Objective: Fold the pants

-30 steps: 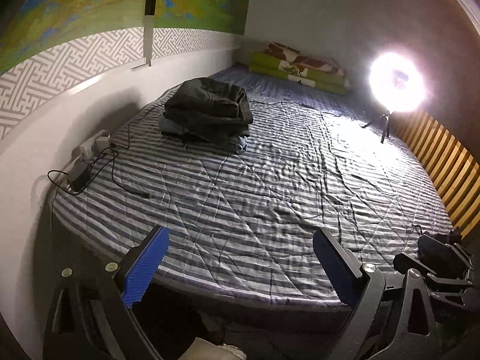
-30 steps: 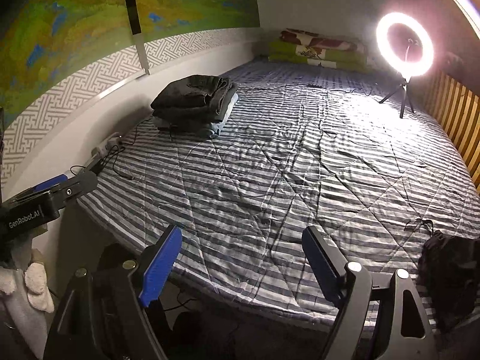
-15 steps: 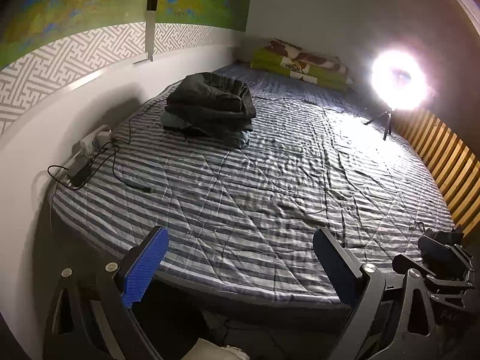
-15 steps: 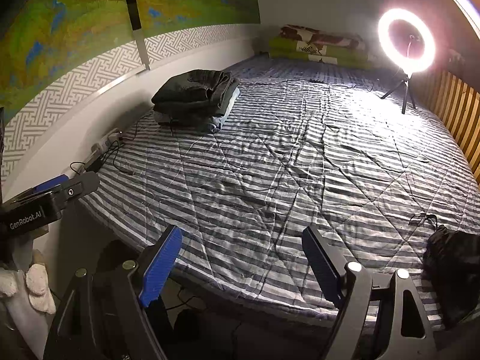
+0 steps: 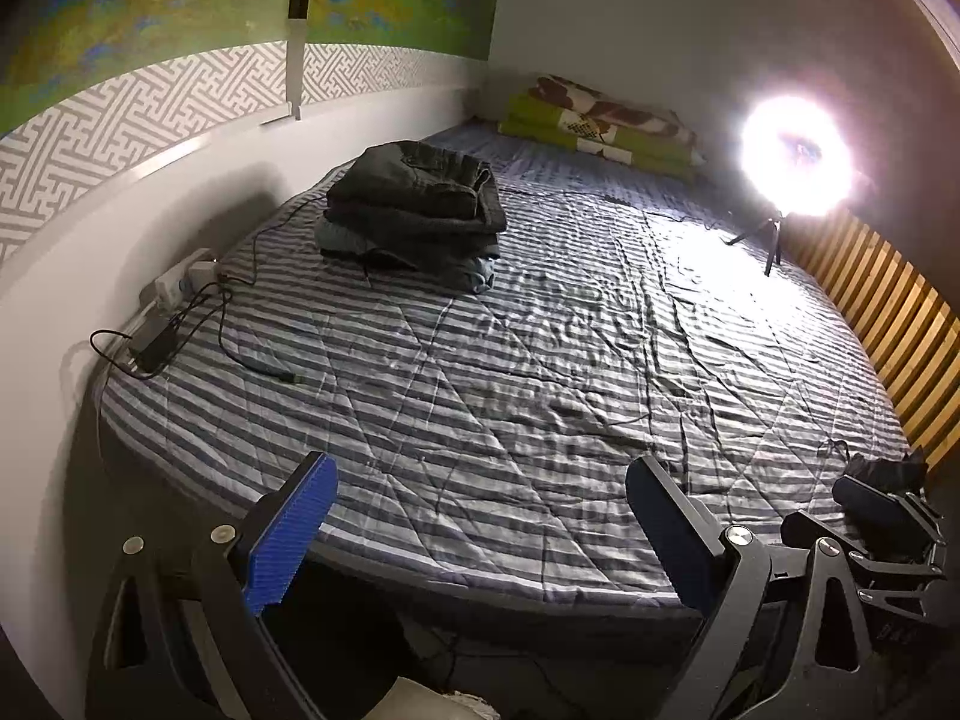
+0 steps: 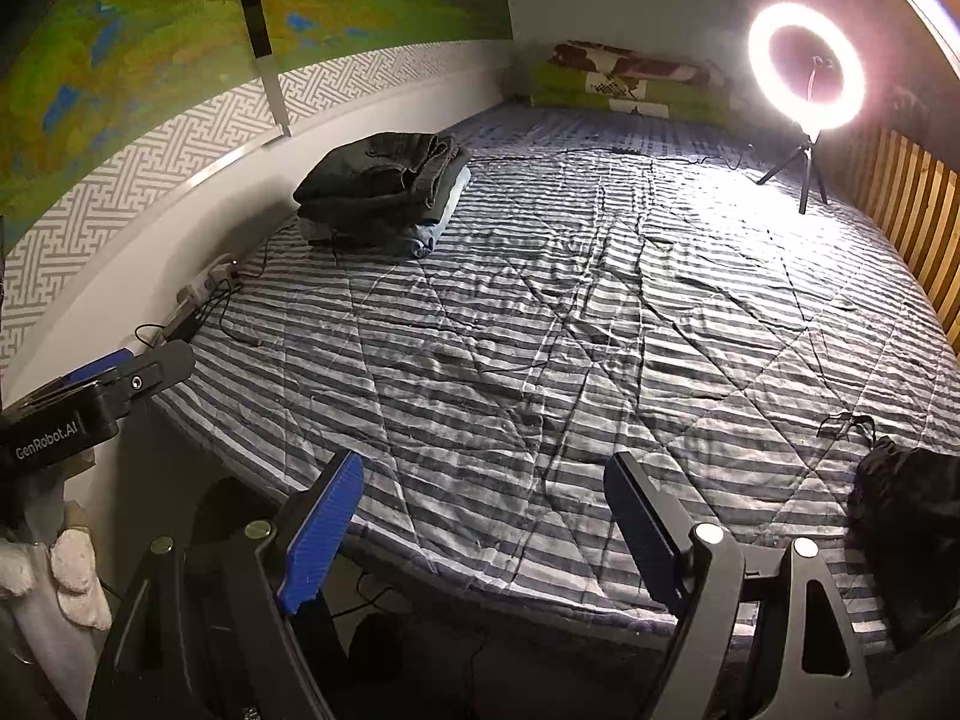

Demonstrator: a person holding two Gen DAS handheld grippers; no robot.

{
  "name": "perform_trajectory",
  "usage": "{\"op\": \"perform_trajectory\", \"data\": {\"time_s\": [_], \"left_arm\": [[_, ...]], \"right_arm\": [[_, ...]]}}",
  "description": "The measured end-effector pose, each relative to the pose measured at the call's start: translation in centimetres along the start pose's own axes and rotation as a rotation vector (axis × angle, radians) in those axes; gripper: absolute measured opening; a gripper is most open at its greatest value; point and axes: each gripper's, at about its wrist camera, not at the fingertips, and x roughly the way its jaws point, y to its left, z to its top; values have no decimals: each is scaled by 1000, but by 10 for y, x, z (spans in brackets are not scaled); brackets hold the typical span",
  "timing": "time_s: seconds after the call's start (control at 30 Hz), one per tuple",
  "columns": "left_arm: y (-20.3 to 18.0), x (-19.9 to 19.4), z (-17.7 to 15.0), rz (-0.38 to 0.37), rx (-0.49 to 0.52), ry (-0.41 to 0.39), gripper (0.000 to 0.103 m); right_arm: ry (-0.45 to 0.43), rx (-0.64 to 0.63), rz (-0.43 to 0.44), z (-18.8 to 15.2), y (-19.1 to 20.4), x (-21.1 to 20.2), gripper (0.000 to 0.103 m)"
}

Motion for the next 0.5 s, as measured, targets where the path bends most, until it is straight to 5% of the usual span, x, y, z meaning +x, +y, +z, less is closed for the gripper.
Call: {"op": "perform_trajectory", "data": {"time_s": [0.5], "left_arm": [[1, 4, -3, -4, 0, 11, 99]], "right_arm": [[14, 1, 1, -1, 3, 5, 79]]}}
